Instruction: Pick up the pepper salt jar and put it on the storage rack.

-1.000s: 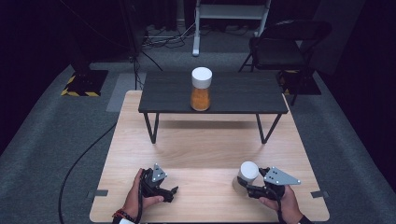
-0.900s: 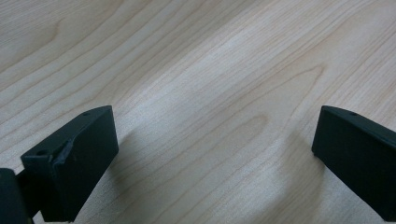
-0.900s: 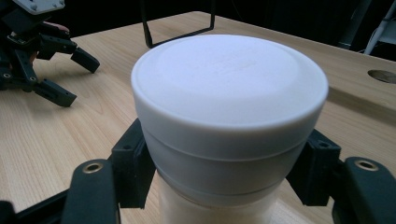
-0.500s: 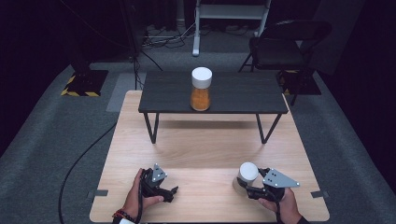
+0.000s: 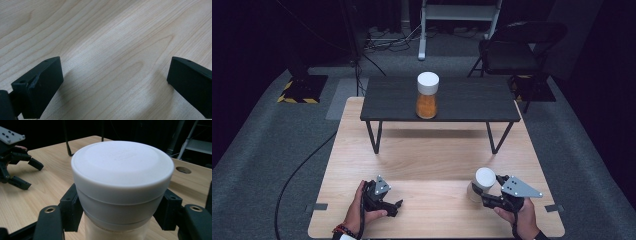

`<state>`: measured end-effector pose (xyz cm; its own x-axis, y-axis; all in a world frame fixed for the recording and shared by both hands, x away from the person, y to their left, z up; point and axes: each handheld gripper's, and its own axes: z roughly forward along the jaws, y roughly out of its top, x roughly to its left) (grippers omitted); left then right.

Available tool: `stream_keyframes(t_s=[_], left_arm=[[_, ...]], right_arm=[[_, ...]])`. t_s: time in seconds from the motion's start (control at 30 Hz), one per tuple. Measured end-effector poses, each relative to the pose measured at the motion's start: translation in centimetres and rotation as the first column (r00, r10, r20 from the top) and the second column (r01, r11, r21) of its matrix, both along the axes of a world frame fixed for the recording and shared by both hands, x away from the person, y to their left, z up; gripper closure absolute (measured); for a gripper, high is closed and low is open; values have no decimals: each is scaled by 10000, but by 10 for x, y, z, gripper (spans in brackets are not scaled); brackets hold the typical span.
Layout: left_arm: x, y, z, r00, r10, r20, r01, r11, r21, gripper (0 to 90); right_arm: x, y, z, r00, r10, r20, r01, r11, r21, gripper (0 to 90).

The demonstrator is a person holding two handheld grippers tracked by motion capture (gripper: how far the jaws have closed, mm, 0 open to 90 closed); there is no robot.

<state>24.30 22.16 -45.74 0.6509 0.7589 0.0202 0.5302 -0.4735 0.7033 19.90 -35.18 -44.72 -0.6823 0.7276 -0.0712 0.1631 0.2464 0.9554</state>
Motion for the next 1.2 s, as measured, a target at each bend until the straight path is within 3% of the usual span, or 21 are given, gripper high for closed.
stream_keyframes(t_s=[0.47,0.83,1.2], left_arm=[[1,0,0,10000,-29,-21,29,10000,-12,3],[1,0,0,10000,-24,-24,24,10000,-20,4],[1,0,0,10000,-21,-27,21,10000,-9,3]], right_arm=[[-2,2,24,9975,-686,184,682,9974,216,345],[8,9,52,9936,-1086,313,1072,9933,442,344],[16,19,90,9885,-1416,522,1401,9896,324,345]])
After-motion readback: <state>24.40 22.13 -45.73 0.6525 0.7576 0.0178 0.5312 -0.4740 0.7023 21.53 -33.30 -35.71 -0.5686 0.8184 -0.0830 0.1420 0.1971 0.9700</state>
